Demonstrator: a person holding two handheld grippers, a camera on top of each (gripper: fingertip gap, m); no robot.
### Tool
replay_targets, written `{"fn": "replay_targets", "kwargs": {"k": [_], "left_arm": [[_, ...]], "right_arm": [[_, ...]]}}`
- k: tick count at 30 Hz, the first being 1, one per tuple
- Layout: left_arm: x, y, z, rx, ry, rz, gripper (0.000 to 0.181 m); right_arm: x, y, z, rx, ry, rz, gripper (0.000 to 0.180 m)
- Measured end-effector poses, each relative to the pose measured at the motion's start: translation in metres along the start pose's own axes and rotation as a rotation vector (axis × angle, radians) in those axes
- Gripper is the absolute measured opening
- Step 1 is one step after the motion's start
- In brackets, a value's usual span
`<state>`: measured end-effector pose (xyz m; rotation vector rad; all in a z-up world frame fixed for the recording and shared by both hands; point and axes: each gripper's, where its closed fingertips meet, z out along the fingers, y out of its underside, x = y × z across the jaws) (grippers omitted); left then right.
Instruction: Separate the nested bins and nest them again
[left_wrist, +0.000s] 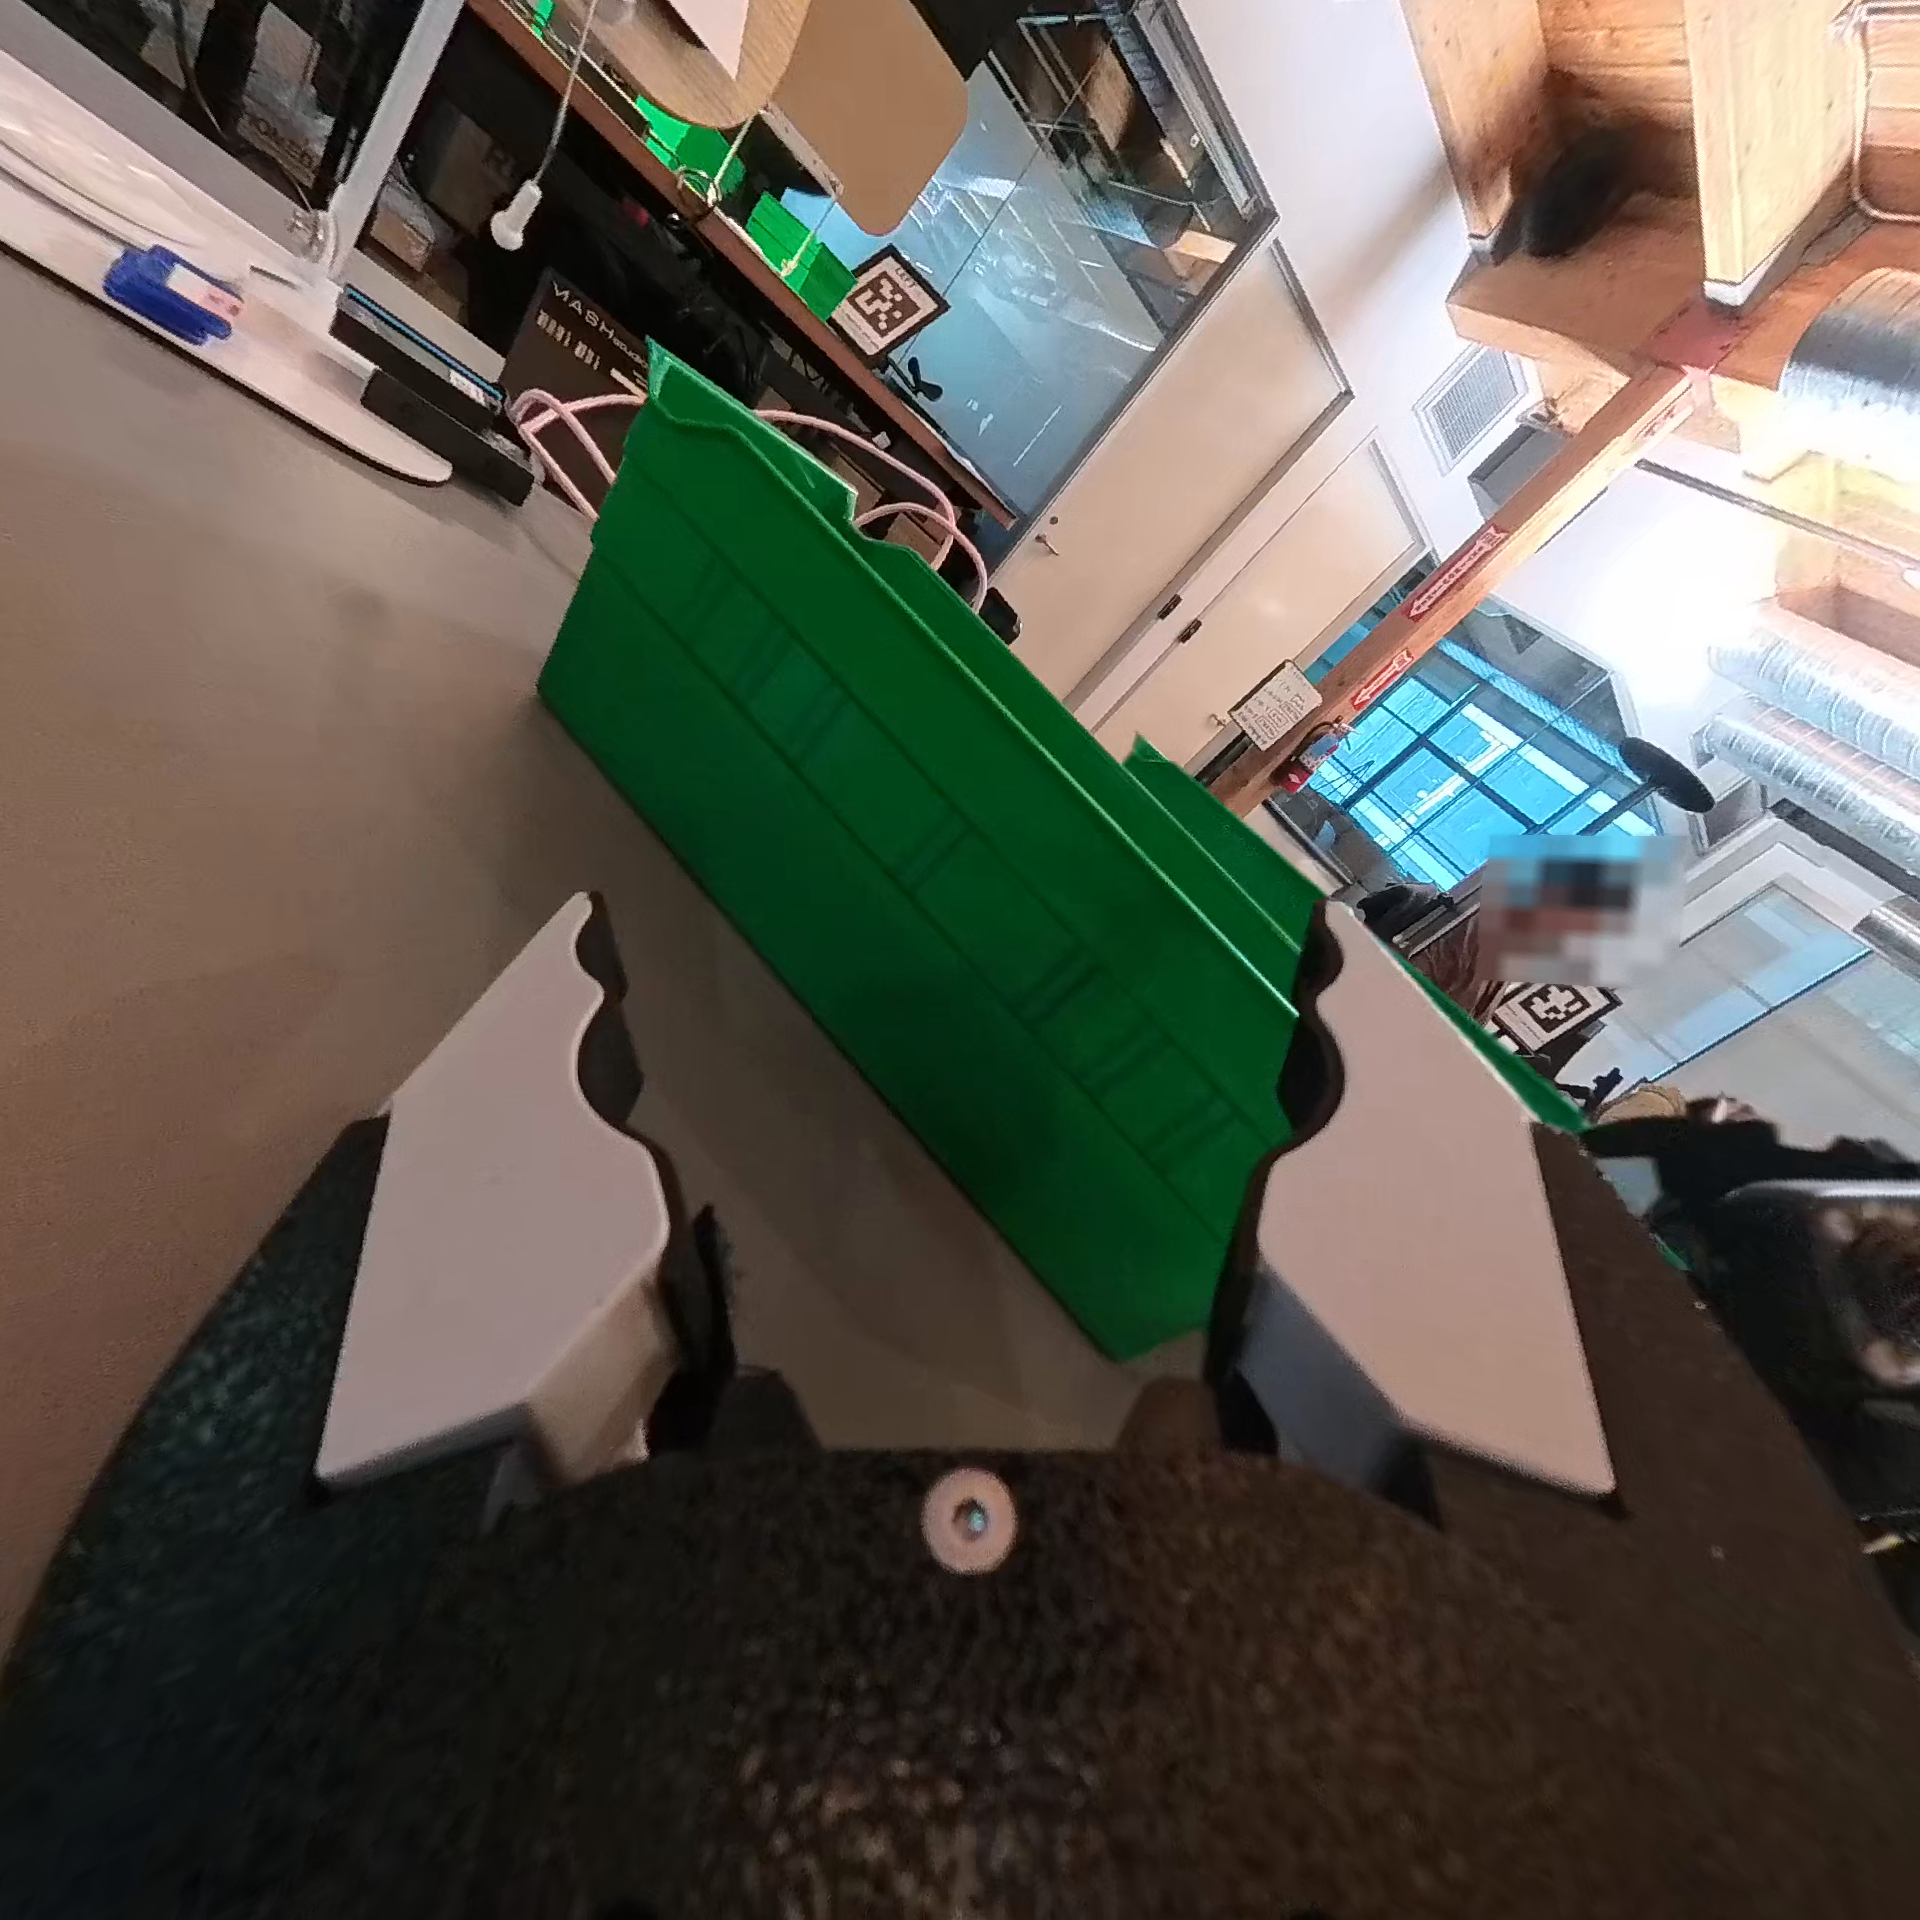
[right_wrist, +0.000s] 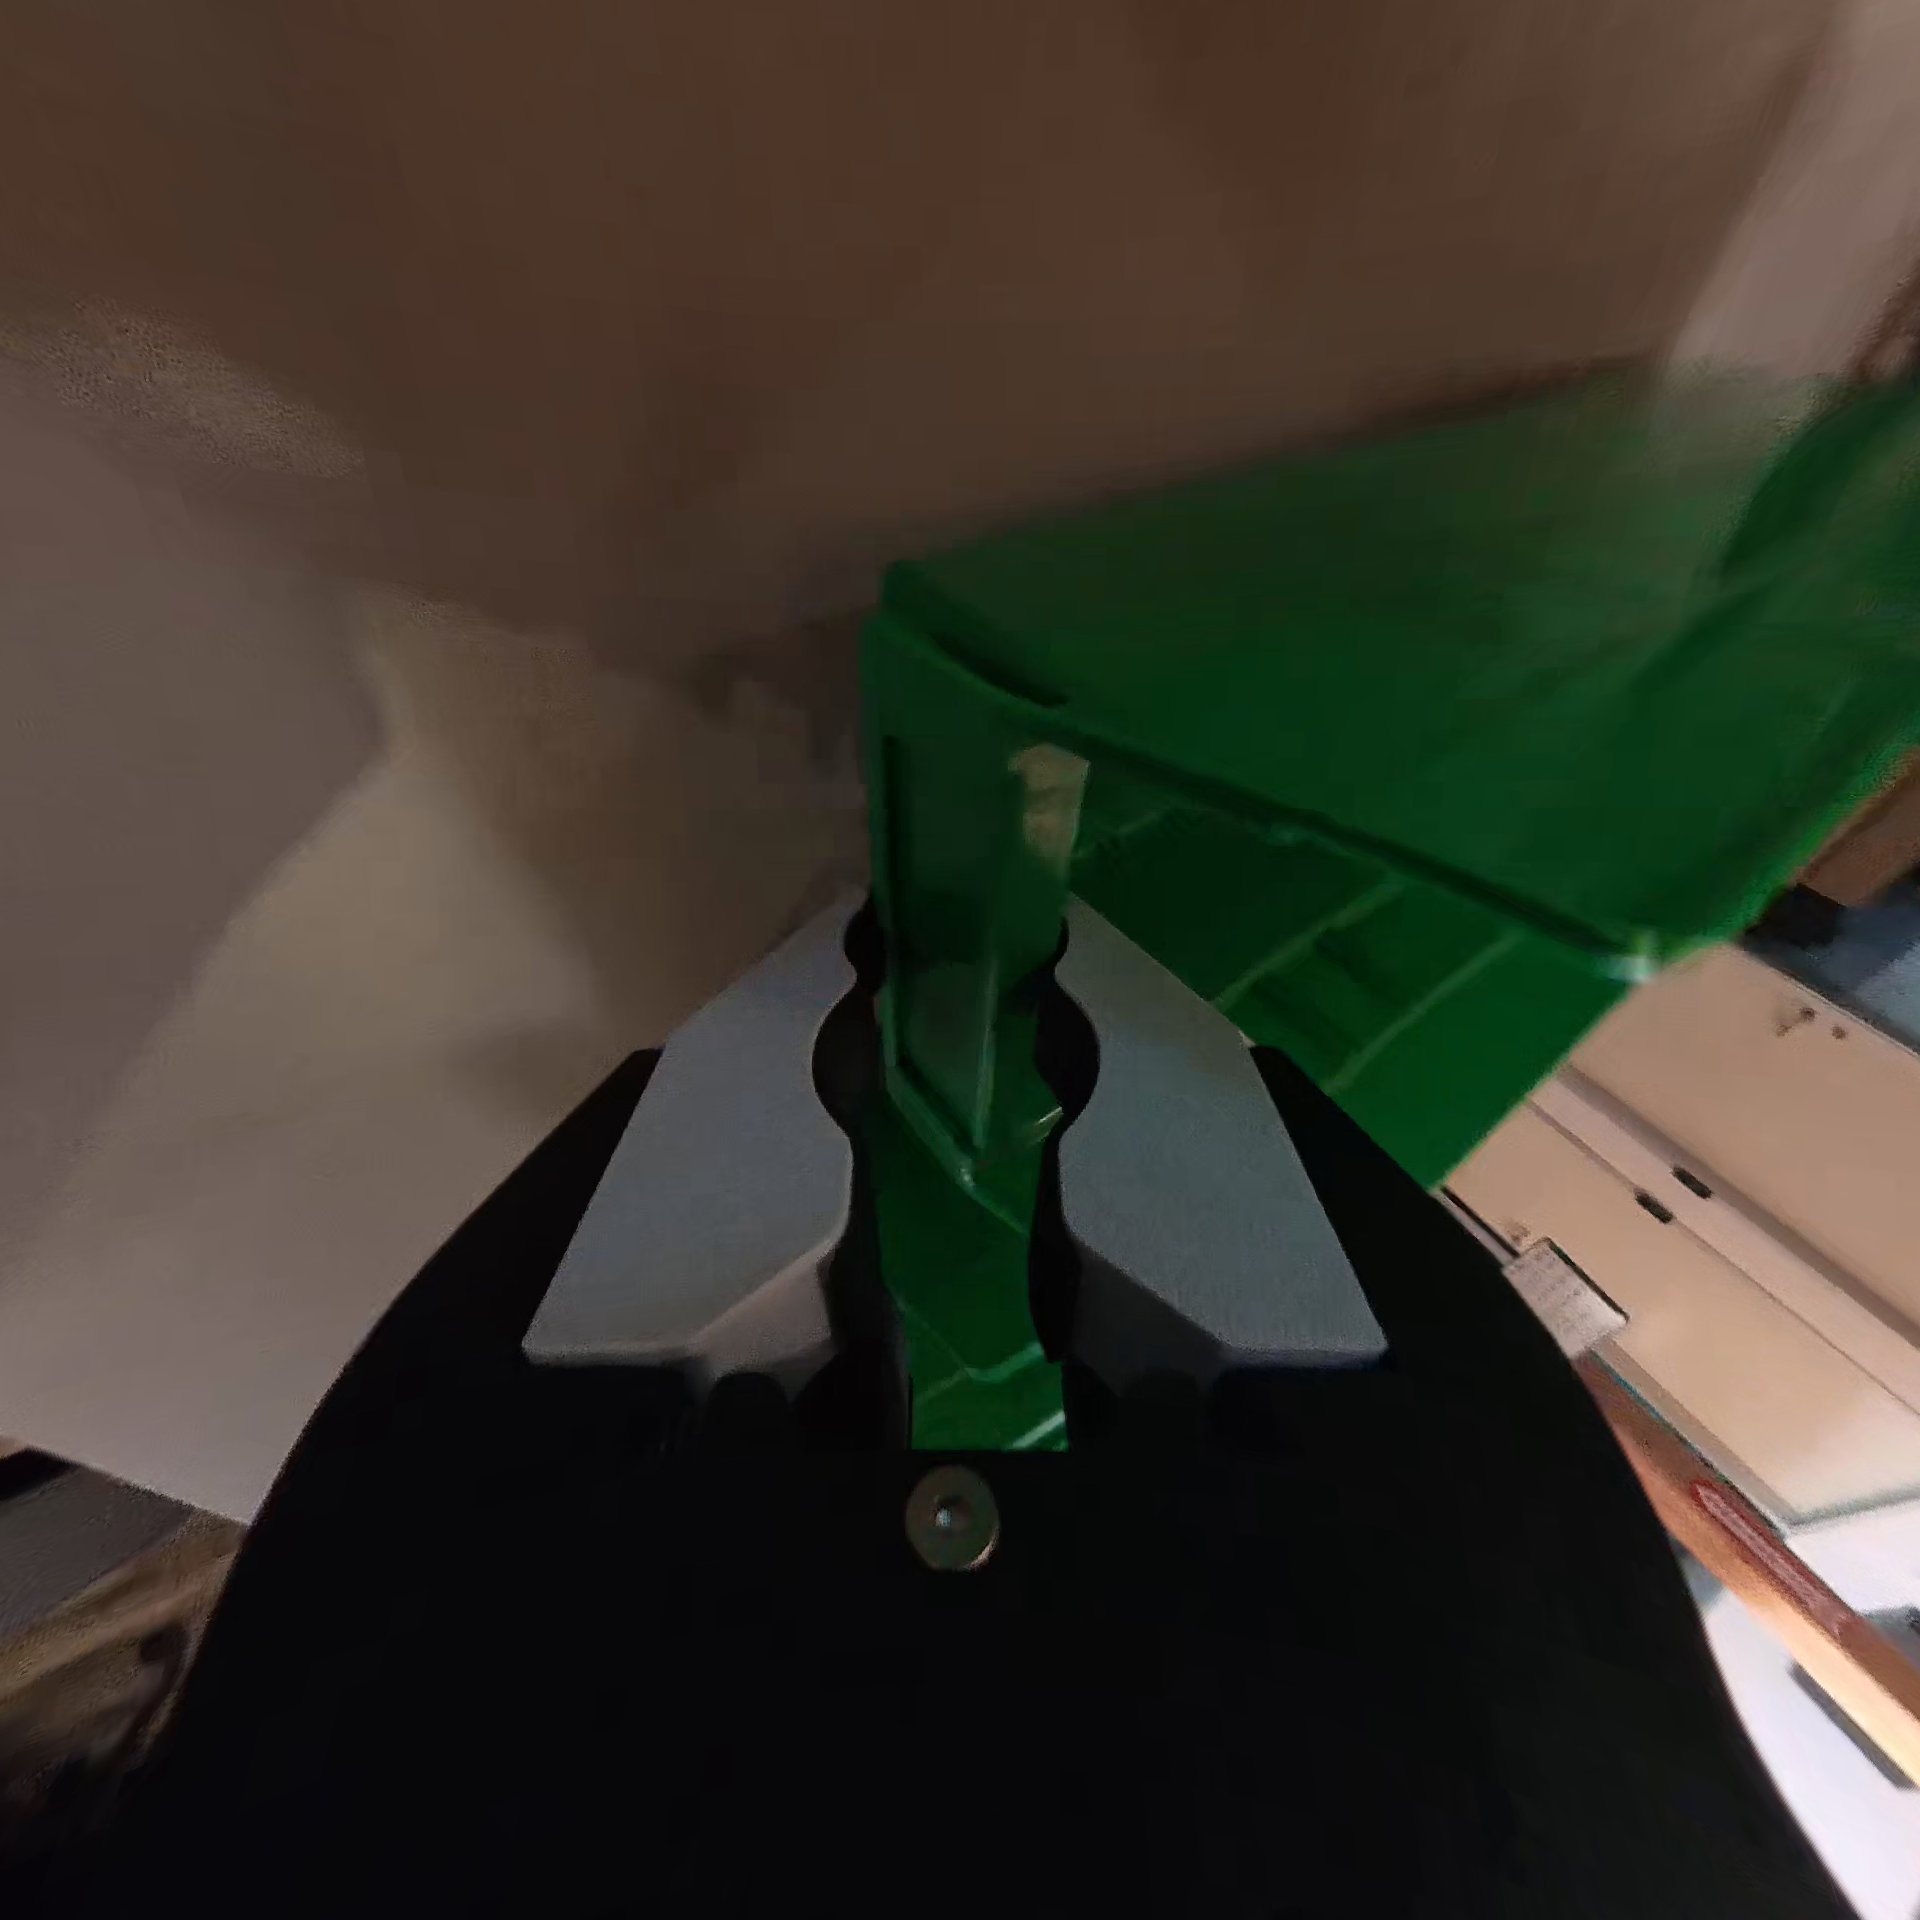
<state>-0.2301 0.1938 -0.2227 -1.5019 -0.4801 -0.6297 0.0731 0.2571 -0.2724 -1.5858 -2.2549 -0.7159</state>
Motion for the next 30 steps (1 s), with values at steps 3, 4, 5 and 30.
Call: {"fn": "replay_targets", "kwargs": {"k": [3,4,5,30], "left_arm": [[0.002,-0.005,-0.002,0.028,0.005,0.014,0.131],[0.003,-0.01,-0.004,0.053,0.009,0.027,0.132],[0.004,-0.015,-0.007,0.081,0.006,0.041,0.133],[0.0,-0.042,-0.026,0.229,-0.056,0.112,0.131]], "right_arm": [[0.019,-0.005,-0.026,0.079,0.062,0.017,0.025],[0.025,-0.009,-0.036,0.103,0.093,0.018,0.025],[0.033,-0.013,-0.046,0.115,0.143,0.01,0.025],[0.048,-0.15,-0.097,0.356,0.234,-0.182,0.025]]}}
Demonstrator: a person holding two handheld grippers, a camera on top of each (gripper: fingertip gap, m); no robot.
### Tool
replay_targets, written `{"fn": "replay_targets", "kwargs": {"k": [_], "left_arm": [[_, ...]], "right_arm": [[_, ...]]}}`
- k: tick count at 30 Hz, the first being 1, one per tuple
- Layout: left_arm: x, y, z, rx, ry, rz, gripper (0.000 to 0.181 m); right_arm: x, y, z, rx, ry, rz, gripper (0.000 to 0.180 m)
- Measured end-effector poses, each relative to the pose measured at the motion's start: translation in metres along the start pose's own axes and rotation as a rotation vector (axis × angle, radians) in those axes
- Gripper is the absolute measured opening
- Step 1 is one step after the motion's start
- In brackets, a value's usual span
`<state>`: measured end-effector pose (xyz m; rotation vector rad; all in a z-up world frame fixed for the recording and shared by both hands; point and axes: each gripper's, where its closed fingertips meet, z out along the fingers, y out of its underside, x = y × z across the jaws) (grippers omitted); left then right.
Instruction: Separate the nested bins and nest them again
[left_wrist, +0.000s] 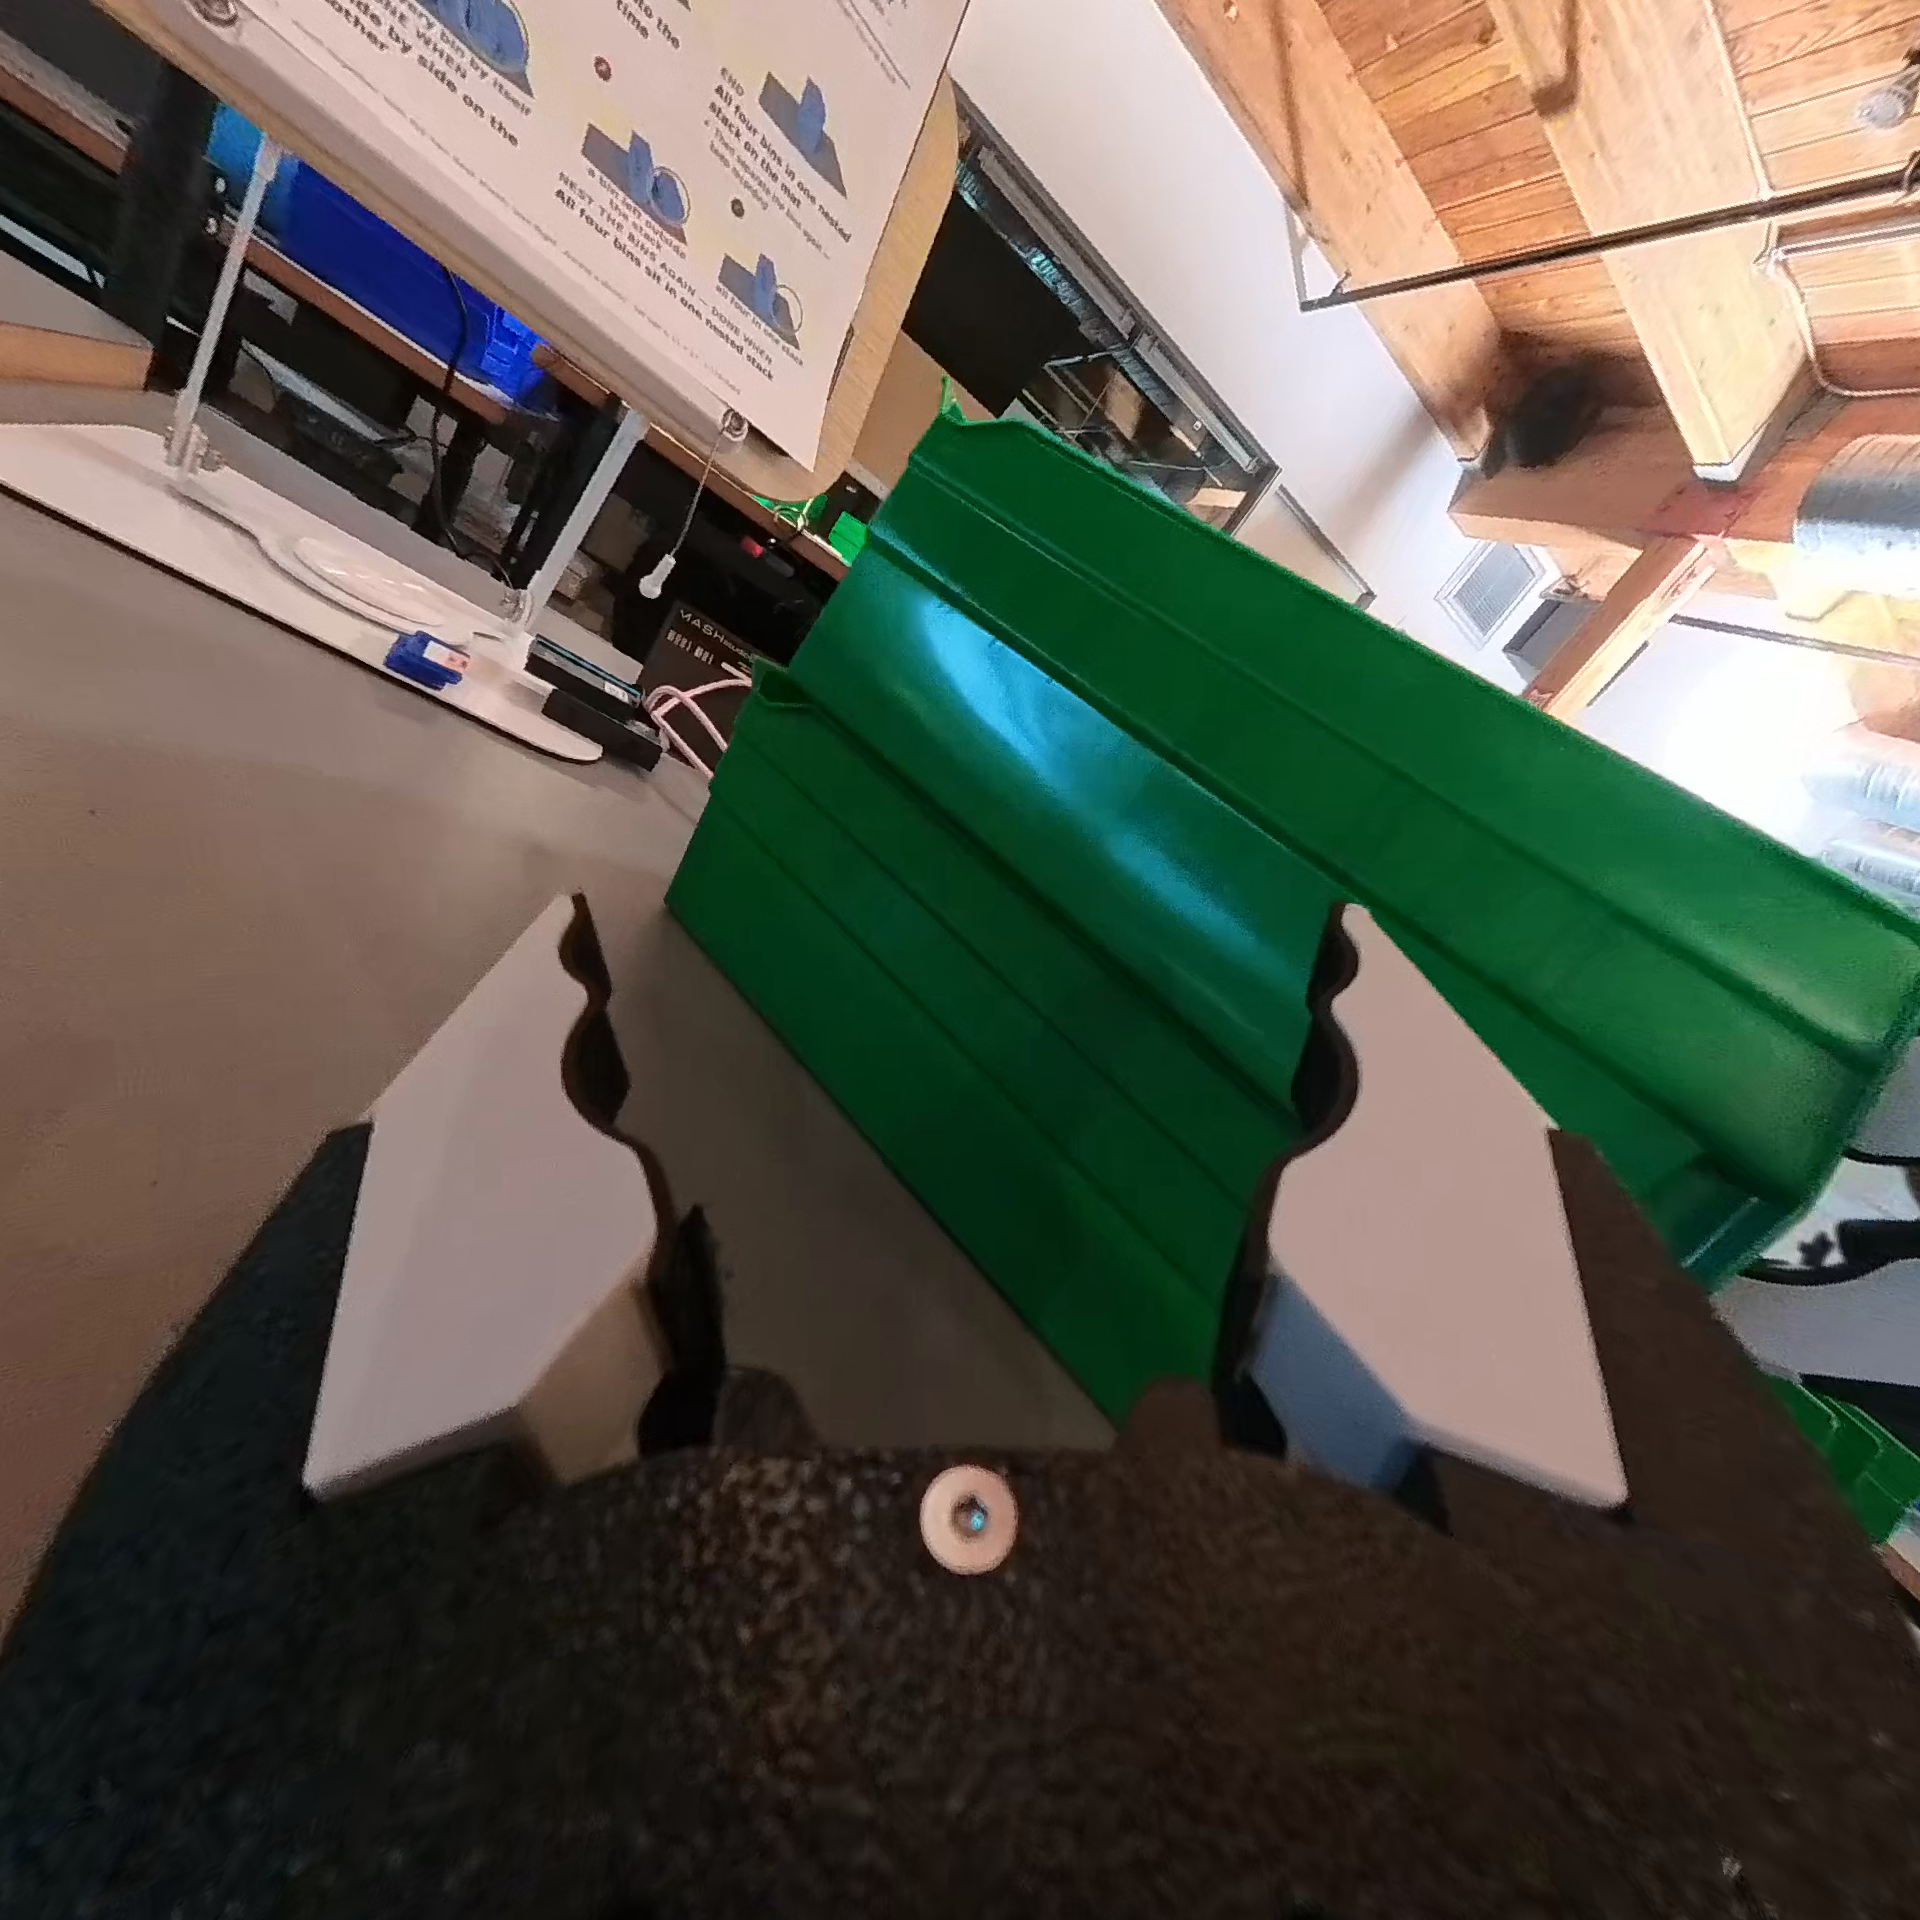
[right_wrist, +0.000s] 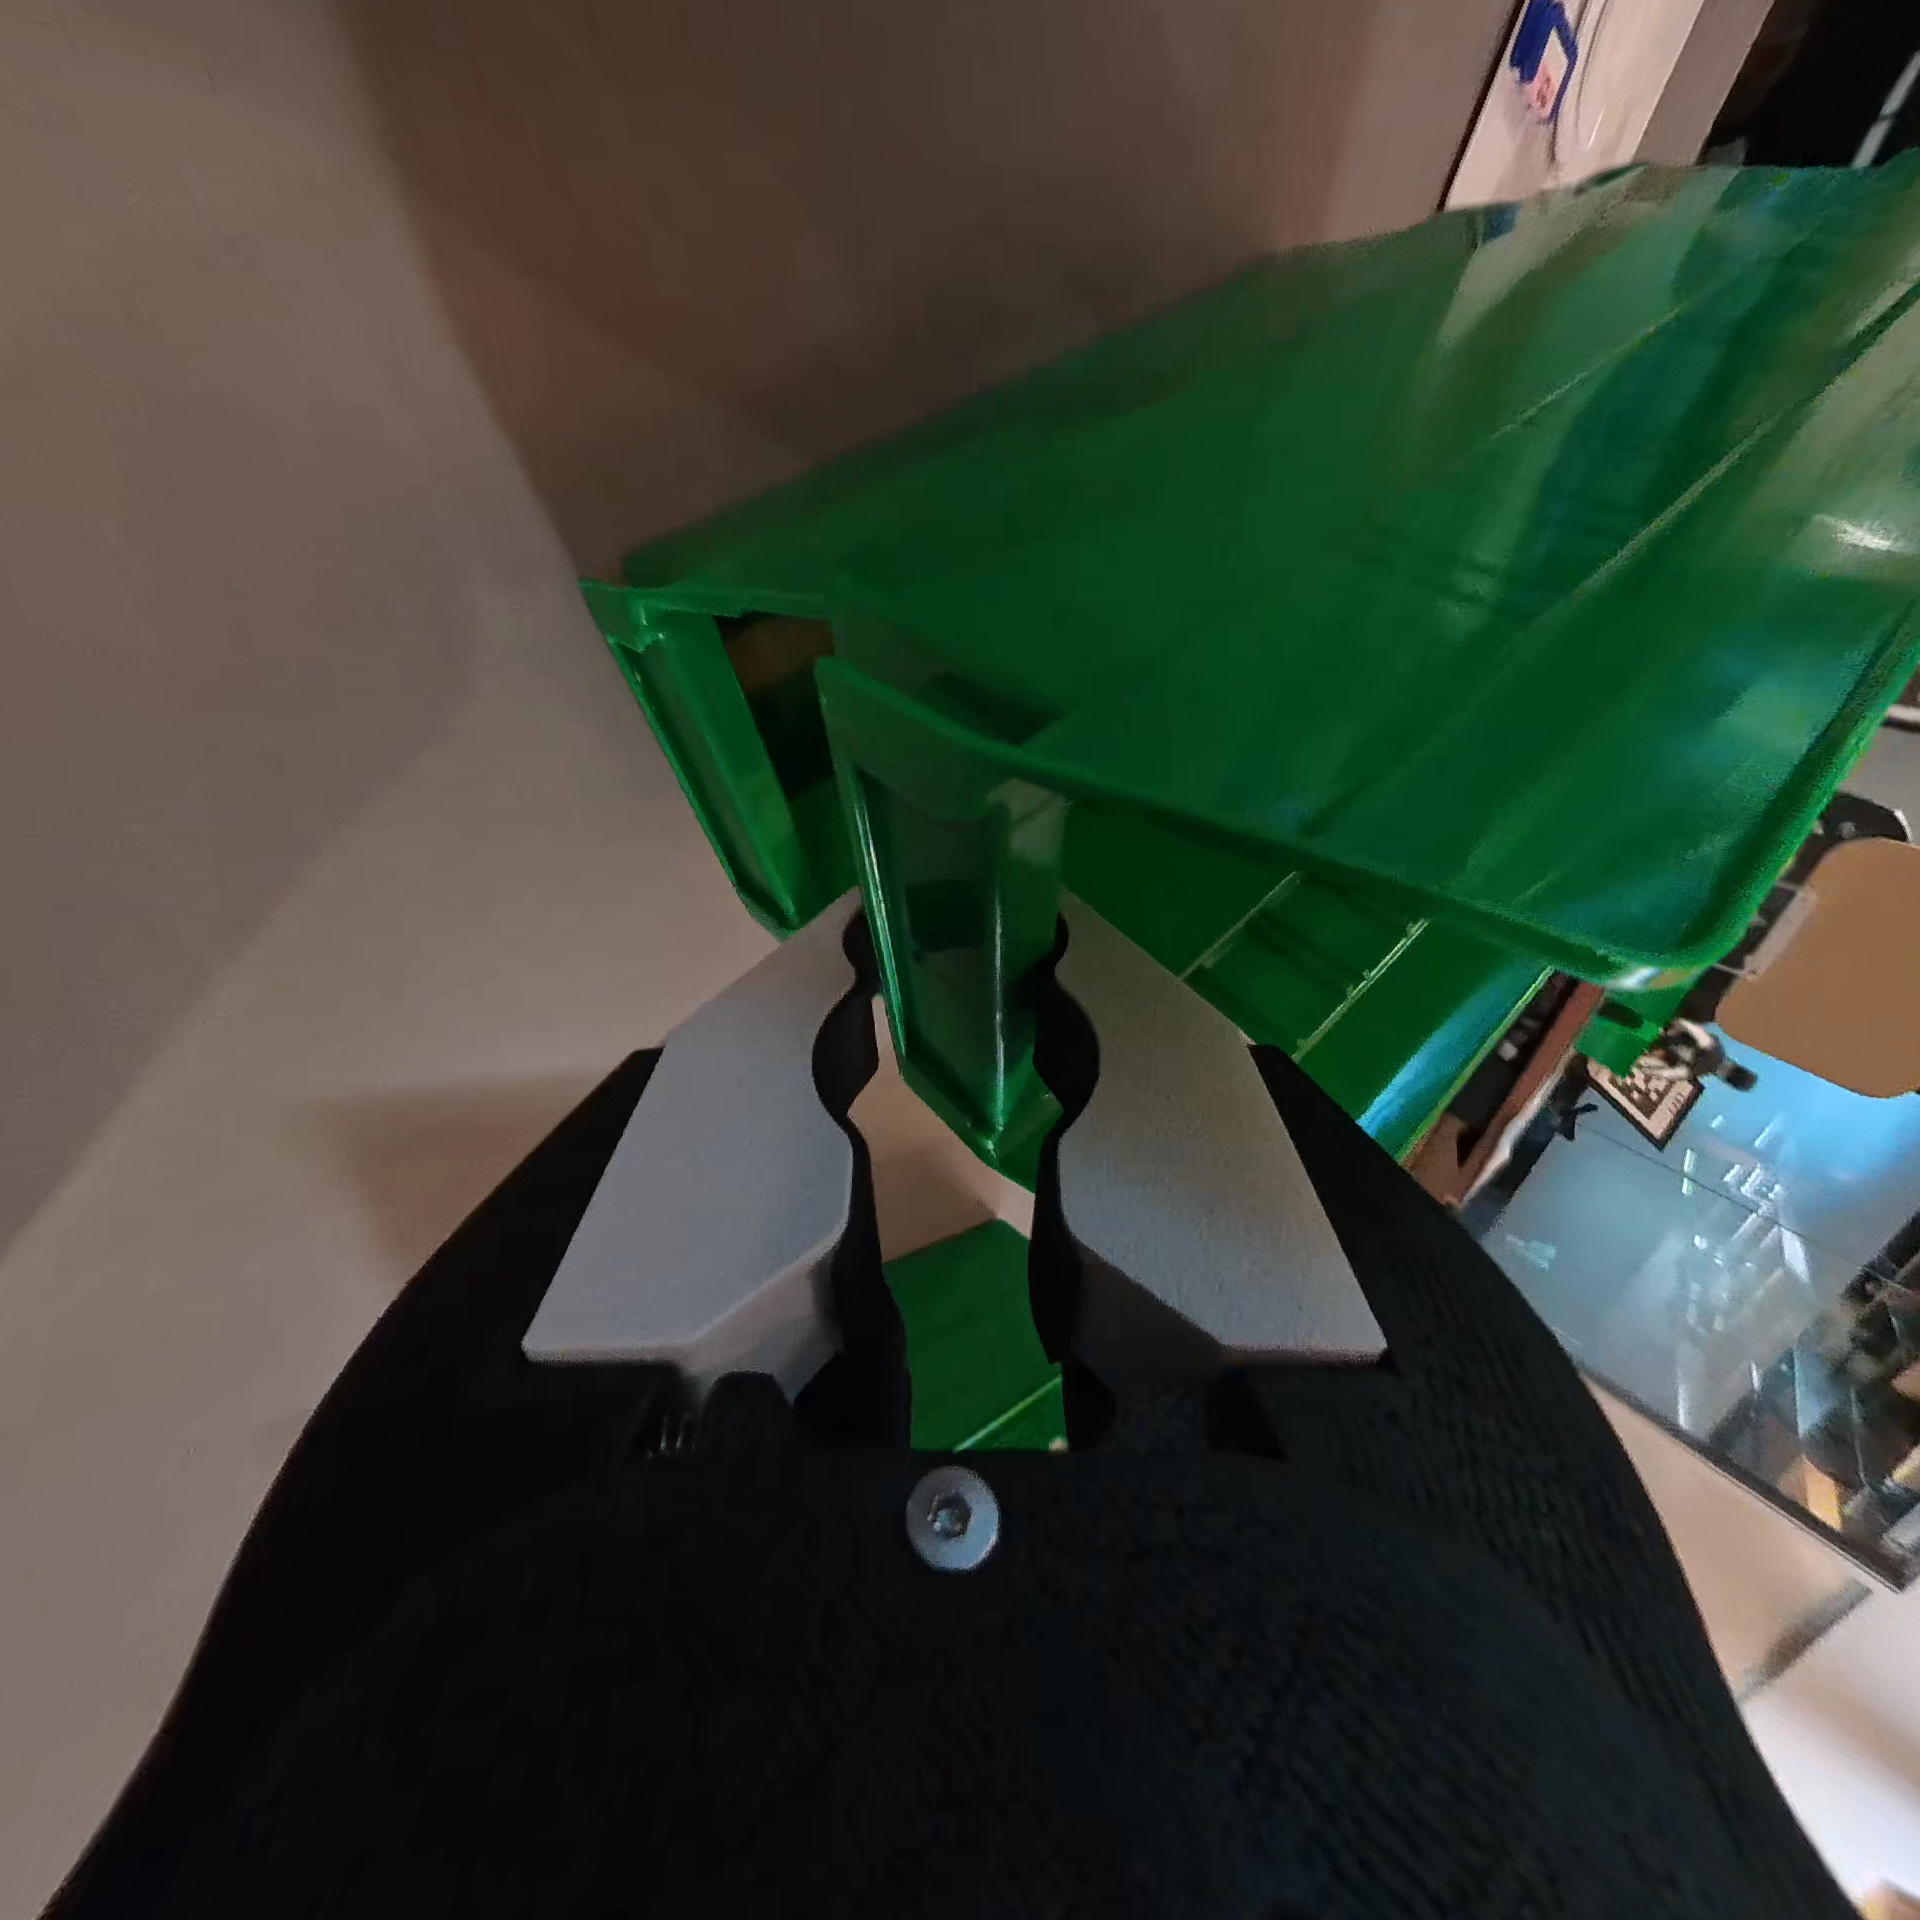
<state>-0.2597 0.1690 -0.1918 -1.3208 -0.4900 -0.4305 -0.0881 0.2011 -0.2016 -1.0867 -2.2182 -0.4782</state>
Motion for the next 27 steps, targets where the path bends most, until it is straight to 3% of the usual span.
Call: {"fn": "replay_targets", "kwargs": {"k": [27], "left_arm": [[0.001,0.004,0.003,-0.019,0.014,-0.026,0.131]], "right_arm": [[-0.022,0.01,0.04,-0.08,-0.009,-0.078,0.027]]}}
